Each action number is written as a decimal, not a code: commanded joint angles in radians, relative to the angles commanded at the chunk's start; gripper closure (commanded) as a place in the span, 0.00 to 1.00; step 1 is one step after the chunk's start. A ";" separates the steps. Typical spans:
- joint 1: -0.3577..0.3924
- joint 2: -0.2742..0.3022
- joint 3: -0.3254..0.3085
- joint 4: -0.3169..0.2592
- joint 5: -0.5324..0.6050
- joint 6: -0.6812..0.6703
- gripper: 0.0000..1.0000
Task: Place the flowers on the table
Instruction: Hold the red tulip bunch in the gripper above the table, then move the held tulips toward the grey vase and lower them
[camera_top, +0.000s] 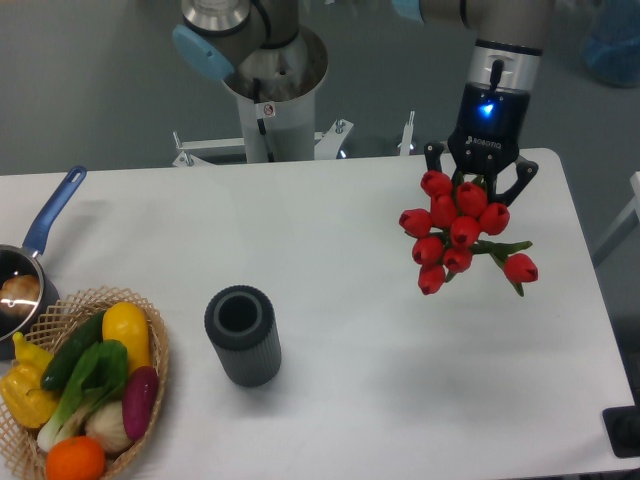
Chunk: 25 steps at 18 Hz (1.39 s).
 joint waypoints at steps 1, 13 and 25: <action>-0.002 0.000 0.000 0.000 0.000 0.000 0.57; -0.008 0.041 -0.006 -0.021 0.222 0.000 0.55; -0.159 -0.012 -0.012 -0.092 0.537 -0.014 0.55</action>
